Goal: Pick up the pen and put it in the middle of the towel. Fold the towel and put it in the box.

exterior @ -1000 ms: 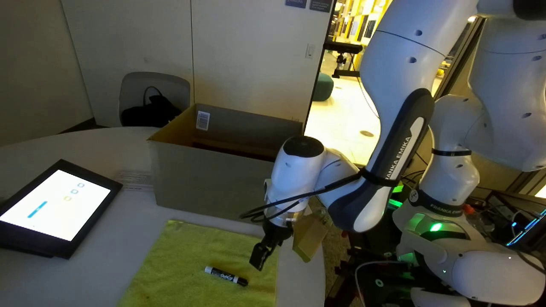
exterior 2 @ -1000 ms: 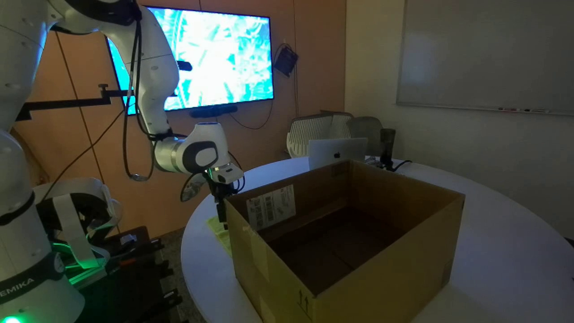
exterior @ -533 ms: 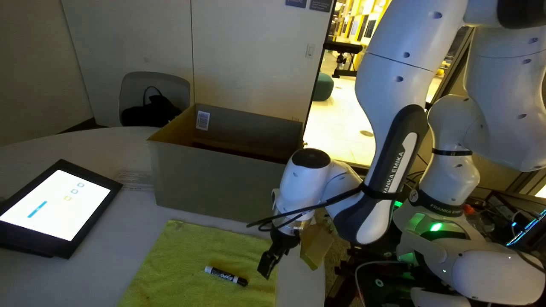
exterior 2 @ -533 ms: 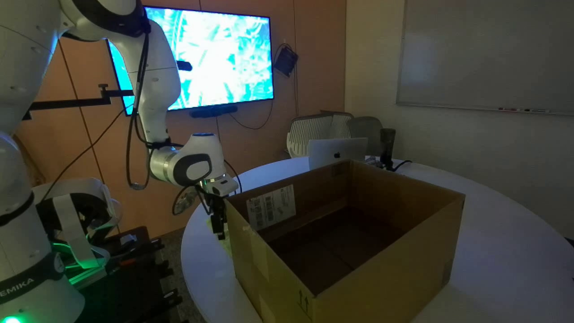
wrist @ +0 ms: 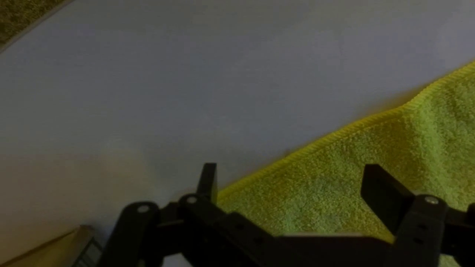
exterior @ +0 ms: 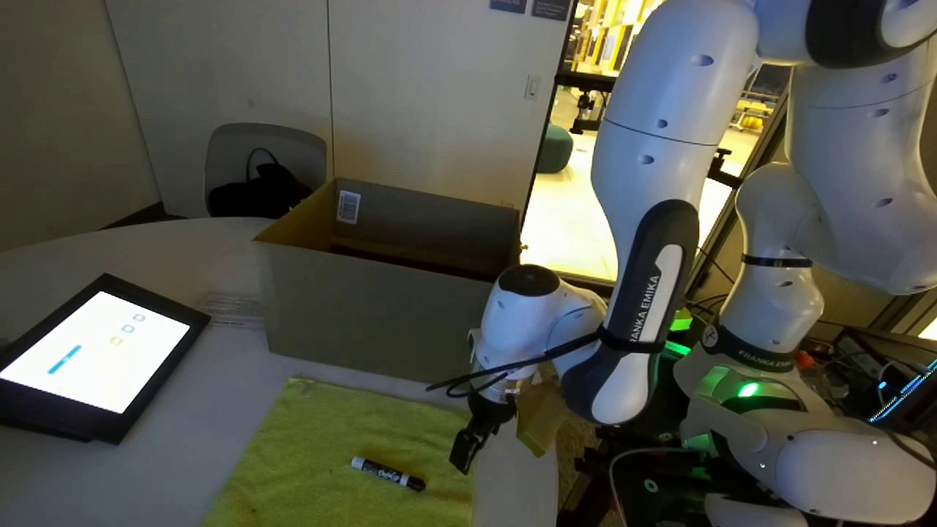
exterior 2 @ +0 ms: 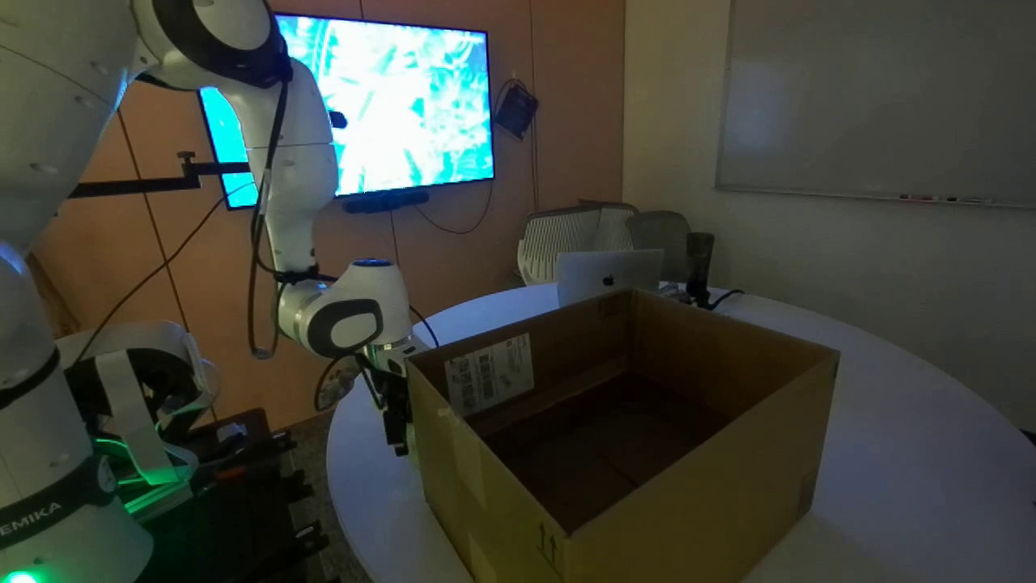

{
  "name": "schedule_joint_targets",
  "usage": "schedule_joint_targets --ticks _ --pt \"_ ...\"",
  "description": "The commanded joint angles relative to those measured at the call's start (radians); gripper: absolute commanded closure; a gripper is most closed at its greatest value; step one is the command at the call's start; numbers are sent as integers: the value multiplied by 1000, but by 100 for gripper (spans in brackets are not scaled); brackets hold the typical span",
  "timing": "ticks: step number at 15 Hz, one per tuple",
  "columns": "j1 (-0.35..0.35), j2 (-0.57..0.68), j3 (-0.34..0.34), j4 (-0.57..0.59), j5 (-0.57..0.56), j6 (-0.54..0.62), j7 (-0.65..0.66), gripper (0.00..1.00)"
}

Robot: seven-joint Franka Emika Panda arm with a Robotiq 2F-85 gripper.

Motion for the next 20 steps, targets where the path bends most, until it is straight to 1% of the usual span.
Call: schedule_joint_targets --ticks 1,6,9,15,16,17,20 --pt "-17 17 2 -5 61 53 -74 0" --pt "-66 56 40 20 102 113 -144 0" --pt "-101 95 61 46 100 138 -197 0" --pt "-171 160 92 98 93 129 -300 0" --pt "-180 166 96 103 92 128 -311 4" --pt "-190 164 101 104 91 124 -321 18" --pt "-209 160 113 109 91 114 -340 38"
